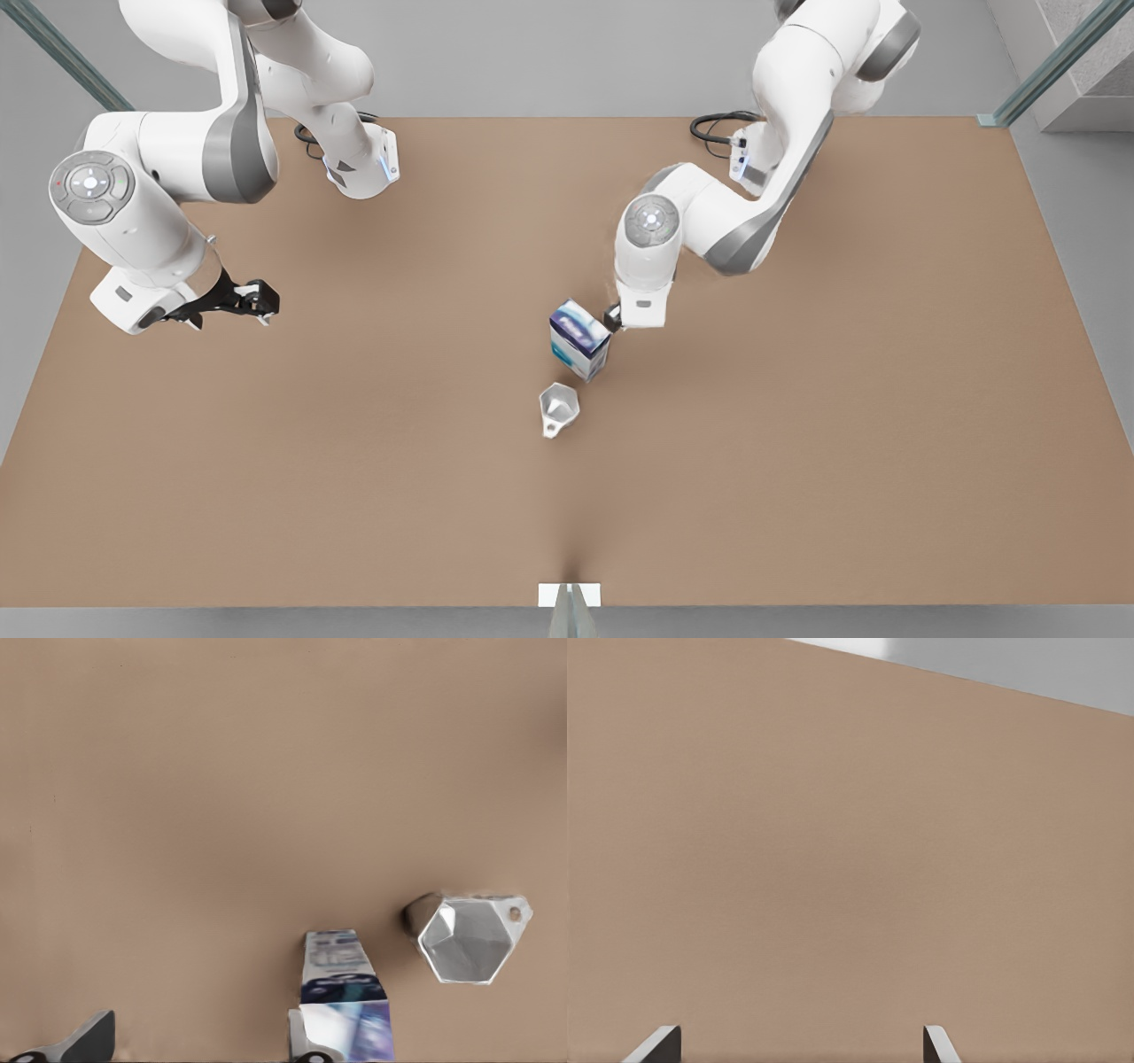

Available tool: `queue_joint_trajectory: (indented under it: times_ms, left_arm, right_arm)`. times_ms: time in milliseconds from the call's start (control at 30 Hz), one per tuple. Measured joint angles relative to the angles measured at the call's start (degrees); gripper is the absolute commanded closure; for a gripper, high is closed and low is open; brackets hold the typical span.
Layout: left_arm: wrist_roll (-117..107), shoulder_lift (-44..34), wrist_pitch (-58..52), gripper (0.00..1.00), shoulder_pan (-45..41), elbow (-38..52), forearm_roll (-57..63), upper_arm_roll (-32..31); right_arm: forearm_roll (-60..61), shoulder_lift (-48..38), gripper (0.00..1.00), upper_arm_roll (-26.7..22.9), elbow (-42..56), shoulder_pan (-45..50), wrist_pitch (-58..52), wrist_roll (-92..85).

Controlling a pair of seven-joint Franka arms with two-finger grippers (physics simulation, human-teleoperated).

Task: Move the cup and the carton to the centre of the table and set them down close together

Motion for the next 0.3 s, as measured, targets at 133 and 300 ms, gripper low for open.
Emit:
queue_joint_trajectory:
  times_ms: [133, 300]
  left_arm:
    - [60.06, -4.14, -10.19, 0.0, 13.85, 5.83, -1.78, 2.98]
    - [59.67, -15.88, -11.31, 0.0, 16.55, 3.39, -3.87, 5.59]
  right_arm:
    - [0.0, 0.0, 0.0, 0.0, 0.0, 0.0, 0.0, 0.0]
    - [0.0, -0.09, 0.0, 0.0, -0.35, 0.0, 0.0, 0.01]
